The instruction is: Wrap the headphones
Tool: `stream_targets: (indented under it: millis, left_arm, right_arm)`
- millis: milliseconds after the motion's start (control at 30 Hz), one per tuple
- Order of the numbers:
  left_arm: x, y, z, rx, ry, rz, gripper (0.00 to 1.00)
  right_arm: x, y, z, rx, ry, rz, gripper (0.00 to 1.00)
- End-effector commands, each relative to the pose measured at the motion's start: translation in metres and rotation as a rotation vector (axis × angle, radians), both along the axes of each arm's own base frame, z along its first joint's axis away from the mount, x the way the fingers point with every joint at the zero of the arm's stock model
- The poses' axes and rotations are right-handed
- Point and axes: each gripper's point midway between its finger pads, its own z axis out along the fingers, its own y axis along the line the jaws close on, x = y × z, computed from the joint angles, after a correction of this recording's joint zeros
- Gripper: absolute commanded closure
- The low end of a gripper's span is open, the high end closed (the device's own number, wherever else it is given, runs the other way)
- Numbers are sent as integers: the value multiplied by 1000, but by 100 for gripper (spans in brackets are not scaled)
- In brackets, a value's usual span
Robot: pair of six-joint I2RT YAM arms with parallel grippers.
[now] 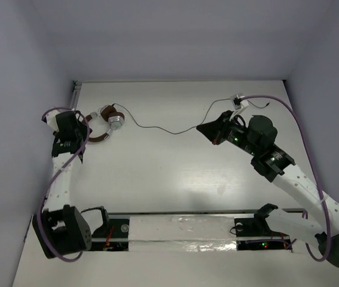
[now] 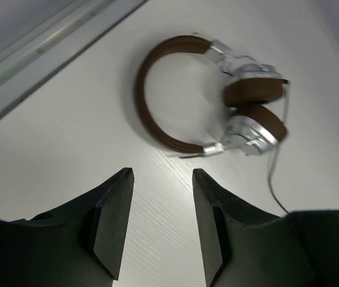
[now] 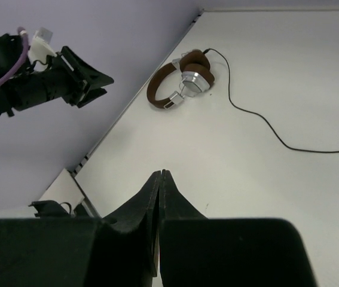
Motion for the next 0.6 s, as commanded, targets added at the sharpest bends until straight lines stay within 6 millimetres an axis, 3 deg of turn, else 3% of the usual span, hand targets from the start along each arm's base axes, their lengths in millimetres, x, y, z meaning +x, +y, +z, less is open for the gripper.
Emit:
stream_targets:
  millis: [0, 33, 100, 133, 167, 267, 567]
  left_arm:
    - [1, 32, -12, 47, 91, 78, 58]
    - [1, 38, -19, 51, 117, 86, 49]
    - [13, 45, -35, 15, 130, 54, 41]
    - [18, 46, -40, 14, 148, 51, 39]
    - [24, 54, -50, 24, 202, 67, 39]
    - [38, 59, -67, 29, 264, 50, 39]
    - [66, 57, -106, -19, 319, -1, 39]
  right_arm:
    - [-12, 2, 14, 37, -60, 34, 100]
    - [-13, 1, 15, 40, -64, 34, 97]
    - [-16, 1, 16, 45, -66, 46, 87]
    - [-17, 2, 16, 45, -66, 55, 80]
    - [-22, 6, 17, 49, -66, 81, 66]
    - [-23, 6, 16, 49, -69, 88, 54]
    - [-25, 15, 9, 43, -56, 117, 53]
